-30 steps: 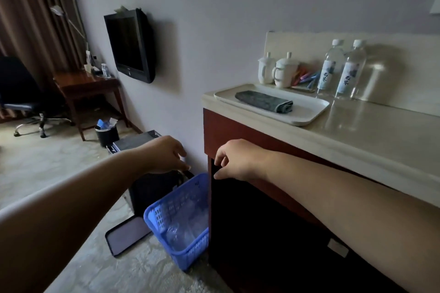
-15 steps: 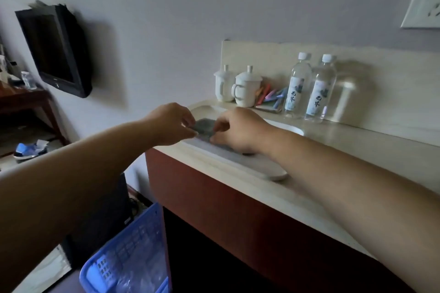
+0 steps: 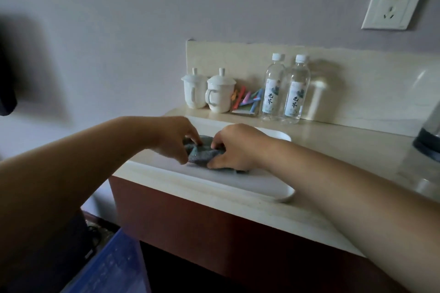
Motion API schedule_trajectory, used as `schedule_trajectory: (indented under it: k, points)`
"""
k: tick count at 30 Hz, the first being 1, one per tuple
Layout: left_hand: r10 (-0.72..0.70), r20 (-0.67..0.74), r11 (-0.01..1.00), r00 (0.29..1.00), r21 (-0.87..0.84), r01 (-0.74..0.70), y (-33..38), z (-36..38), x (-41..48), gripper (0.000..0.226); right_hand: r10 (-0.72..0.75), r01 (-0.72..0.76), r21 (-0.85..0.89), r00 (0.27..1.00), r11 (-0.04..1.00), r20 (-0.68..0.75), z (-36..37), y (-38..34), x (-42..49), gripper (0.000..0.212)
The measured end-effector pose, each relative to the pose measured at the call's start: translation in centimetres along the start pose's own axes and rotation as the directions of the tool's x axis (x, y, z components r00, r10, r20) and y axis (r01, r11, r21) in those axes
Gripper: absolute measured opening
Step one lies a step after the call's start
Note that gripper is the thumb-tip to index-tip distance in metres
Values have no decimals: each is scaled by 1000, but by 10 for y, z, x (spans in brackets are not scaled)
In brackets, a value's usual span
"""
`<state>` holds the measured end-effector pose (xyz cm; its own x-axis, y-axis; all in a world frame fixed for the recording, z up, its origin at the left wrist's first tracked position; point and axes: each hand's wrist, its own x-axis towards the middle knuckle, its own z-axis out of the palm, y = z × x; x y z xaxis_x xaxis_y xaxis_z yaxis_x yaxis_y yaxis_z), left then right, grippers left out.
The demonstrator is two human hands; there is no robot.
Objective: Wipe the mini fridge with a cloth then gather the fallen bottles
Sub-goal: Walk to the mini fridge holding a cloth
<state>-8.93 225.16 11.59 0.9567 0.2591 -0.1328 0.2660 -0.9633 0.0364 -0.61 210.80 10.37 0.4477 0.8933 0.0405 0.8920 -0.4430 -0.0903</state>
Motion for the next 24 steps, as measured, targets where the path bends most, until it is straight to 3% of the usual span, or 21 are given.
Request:
schedule_trajectory:
  k: [5,8,12,18,24]
  points:
    - [75,-59,992,995,102,-69,-4,0,2,57,50,-39,-134,996,990,79,-8,-11,1,41]
    - [106,-106,984,989,154,-89,-4,0,3,55,50,-33,-189,995,981,87,-9,-17,0,16]
    - [126,-191,977,974,194,-88,-5,4,6,47,68,-66,-194,998,979,3,-6,-24,2,2]
    - [100,-279,988,955,141,-63,-9,6,8,31,90,-99,-115,993,988,-77,2,-24,0,19]
    - [46,-371,998,927,48,-30,-11,6,4,24,97,-110,-124,990,986,-105,2,-22,0,6]
